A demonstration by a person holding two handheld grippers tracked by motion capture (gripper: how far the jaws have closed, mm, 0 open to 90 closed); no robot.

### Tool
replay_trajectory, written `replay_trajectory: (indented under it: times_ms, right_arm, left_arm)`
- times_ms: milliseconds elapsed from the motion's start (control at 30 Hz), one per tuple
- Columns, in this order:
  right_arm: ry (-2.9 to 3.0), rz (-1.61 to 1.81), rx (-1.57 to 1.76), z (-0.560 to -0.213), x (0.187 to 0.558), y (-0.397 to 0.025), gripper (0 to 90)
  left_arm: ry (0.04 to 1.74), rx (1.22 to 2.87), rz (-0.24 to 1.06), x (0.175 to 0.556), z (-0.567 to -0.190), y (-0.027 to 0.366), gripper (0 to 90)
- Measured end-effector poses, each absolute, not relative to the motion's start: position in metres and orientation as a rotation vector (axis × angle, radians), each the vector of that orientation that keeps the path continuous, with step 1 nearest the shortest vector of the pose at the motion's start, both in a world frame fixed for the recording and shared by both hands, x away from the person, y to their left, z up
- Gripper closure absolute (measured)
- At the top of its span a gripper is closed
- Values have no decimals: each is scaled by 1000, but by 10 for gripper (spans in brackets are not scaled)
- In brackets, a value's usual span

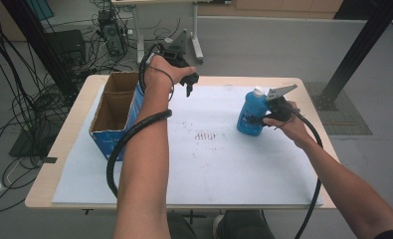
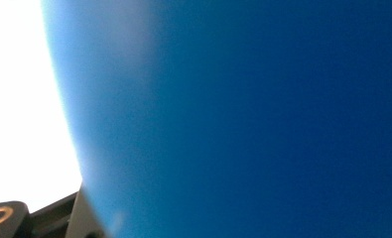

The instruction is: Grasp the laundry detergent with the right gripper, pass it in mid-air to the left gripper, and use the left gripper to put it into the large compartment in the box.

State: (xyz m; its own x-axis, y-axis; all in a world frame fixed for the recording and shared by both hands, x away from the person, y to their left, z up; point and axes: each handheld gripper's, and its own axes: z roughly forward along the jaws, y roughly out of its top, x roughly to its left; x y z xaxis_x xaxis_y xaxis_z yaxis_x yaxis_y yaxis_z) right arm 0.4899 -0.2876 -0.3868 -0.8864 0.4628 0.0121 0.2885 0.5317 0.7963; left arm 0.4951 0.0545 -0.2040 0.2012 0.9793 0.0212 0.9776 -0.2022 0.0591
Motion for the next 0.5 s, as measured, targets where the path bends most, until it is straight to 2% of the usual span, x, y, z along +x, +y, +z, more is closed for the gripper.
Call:
replay_trajectory:
  times_ms: [500]
  right_arm:
    - [2572,1279,643,-387,490,-288,431]
  left_arm:
    - [1959,2411,94,495,-200,54,64]
